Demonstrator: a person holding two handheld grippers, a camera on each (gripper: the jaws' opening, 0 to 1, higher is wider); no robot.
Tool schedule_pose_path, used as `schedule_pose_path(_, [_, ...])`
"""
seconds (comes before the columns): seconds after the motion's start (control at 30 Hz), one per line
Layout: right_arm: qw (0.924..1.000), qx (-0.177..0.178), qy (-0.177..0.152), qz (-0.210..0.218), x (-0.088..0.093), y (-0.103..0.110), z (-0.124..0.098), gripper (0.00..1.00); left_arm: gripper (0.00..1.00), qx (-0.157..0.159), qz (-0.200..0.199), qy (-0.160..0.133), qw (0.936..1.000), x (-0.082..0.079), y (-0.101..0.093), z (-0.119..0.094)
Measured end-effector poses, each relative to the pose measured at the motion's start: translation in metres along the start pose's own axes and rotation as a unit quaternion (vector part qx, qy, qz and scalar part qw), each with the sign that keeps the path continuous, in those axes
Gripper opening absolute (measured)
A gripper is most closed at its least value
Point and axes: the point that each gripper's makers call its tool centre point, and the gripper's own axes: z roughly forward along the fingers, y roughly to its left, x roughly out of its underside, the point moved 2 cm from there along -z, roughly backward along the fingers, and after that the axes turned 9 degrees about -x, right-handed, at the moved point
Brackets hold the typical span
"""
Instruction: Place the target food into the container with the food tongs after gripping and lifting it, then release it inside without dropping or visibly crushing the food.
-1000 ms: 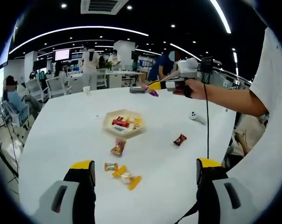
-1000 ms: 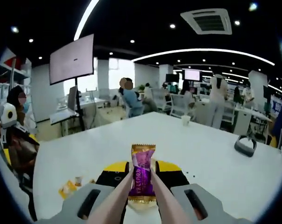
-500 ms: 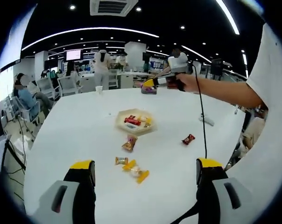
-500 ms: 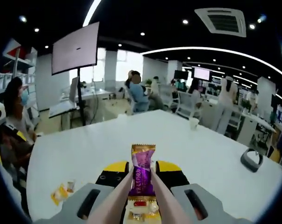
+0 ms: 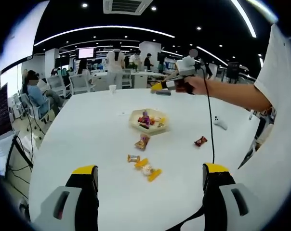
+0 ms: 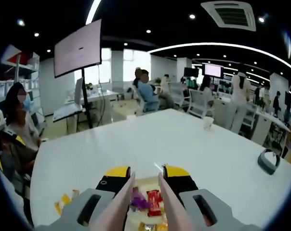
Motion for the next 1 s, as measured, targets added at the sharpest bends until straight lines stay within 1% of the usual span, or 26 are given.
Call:
schedule_pose_path(0.07, [0.9997,0.009,-0.015,0.016,-0.003,-0.004,-0.007,0.26,0.89,0.003,0.006,0.001,1.0000,-0.004,0.002,0.003])
schedule_pose_path(0.1, [0.9997,0.007,-0.015,0.018,-0.002,-0.004,-0.009,0.27,0.89,0.003,0.007,0.000,1.0000,-0.006,0.002,0.003])
schedule_pose_path(0.17, [0.9997,0.009,-0.012,0.017,0.001,-0.005,-0.010,0.27,0.90,0.004,0.008,-0.006,0.9999,-0.010,0.003,0.003])
schedule_pose_path(0.2, [0.9999,0.014,0.000,0.008,0.007,-0.008,-0.012,0.27,0.89,0.004,0.009,-0.007,0.9999,-0.012,0.002,0.005])
schedule_pose_path(0.4, [0.9998,0.012,-0.001,0.018,0.013,-0.001,-0.019,0.27,0.89,0.014,0.018,-0.004,0.9997,-0.012,-0.006,0.008])
schedule_pose_path(0.6, [0.9998,0.013,-0.002,0.013,0.017,0.006,-0.029,0.27,0.89,0.021,0.020,-0.010,0.9995,-0.016,-0.007,0.012])
schedule_pose_path(0.73, [0.9998,0.014,-0.010,0.006,0.017,0.013,-0.041,0.27,0.90,0.033,0.027,-0.011,0.9990,-0.018,-0.011,0.016])
schedule_pose_path(0.83, [0.9998,0.018,-0.010,0.003,0.021,0.016,-0.052,0.28,0.89,0.038,0.028,-0.014,0.9988,-0.019,-0.013,0.018])
schedule_pose_path(1.0, [0.9997,0.022,-0.006,0.001,0.037,0.025,-0.077,0.28,0.89,0.055,0.030,-0.017,0.9979,-0.019,-0.020,0.024])
